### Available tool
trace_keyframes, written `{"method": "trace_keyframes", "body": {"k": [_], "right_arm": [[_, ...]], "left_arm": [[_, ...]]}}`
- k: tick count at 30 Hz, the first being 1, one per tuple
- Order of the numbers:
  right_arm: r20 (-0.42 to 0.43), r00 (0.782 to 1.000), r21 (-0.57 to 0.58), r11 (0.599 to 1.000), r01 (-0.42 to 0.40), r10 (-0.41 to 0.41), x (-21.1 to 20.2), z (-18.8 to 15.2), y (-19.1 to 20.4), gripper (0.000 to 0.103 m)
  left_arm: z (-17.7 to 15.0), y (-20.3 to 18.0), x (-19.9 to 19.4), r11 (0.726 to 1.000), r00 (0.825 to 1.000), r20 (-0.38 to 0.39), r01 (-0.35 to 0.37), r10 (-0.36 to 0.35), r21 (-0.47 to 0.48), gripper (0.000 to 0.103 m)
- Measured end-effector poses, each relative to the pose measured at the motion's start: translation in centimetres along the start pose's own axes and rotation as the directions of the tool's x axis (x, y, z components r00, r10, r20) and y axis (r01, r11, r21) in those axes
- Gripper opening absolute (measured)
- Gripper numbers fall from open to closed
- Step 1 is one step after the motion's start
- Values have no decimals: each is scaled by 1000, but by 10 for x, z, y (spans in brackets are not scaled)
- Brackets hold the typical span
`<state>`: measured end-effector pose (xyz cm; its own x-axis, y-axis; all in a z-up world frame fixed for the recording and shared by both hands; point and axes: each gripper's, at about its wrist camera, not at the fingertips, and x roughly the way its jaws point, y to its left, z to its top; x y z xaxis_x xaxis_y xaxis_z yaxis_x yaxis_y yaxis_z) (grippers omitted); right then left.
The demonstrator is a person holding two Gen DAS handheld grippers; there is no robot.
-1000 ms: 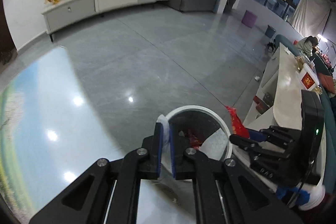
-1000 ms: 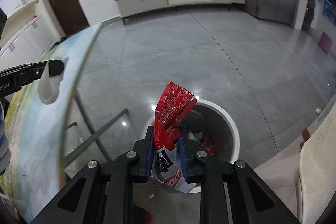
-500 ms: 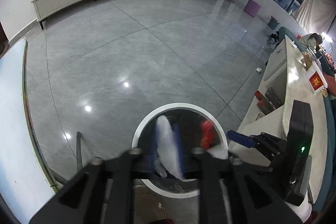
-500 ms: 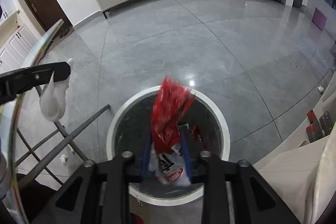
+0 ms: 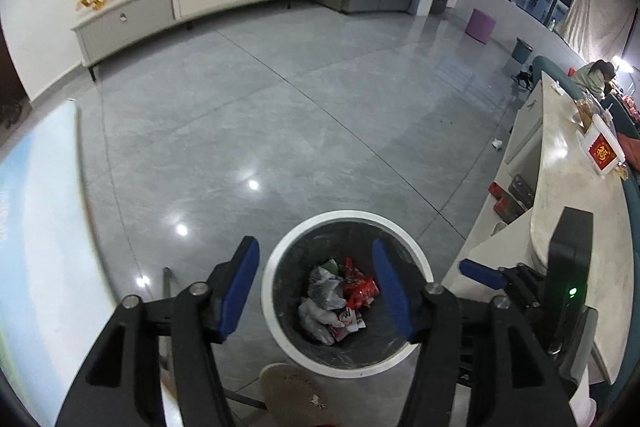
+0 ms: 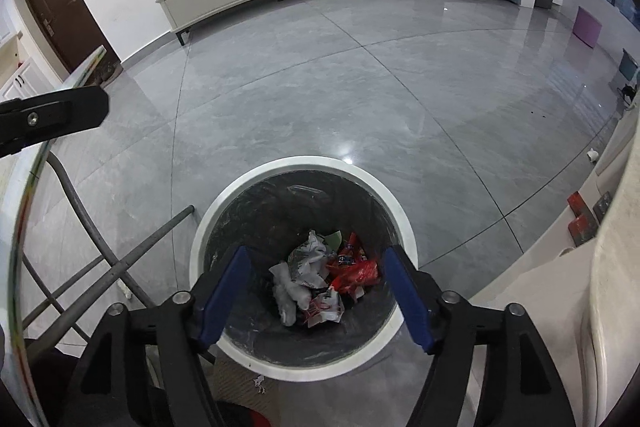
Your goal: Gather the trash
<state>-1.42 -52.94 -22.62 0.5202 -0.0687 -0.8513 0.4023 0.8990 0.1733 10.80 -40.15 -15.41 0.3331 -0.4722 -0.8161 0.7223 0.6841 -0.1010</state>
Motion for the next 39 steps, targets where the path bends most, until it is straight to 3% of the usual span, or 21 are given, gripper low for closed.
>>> {"method": "trace_keyframes", "body": {"k": [6, 10, 13, 22, 29, 36, 39], "right_arm": [[43, 999, 2, 1000, -20, 20, -29, -7, 21, 88], [86, 995, -33, 998, -50, 53, -52, -9, 47, 96], [120, 989, -77, 994, -72, 81, -69, -7, 73, 100], [198, 965, -230, 965, -126, 174, -111, -4, 163, 103], [259, 943, -294, 947, -131, 210, -123, -3, 221, 103], [348, 918, -317, 946, -76, 190, -130, -3, 256, 103], [371, 910, -319, 946, -61, 183, -132, -3, 262, 103]], "left_arm": [[-23, 29, -41, 994, 992, 67, -101, 104, -43, 64], [-44, 56, -74, 977, 972, 127, -187, 200, -106, 67], [-62, 82, -100, 958, 951, 159, -239, 264, -159, 79], [-113, 155, -183, 872, 864, 225, -372, 451, -320, 82], [-141, 199, -235, 787, 779, 242, -455, 579, -417, 82], [-157, 219, -266, 726, 723, 242, -488, 647, -484, 101], [-163, 221, -275, 703, 699, 243, -499, 672, -507, 103]]}}
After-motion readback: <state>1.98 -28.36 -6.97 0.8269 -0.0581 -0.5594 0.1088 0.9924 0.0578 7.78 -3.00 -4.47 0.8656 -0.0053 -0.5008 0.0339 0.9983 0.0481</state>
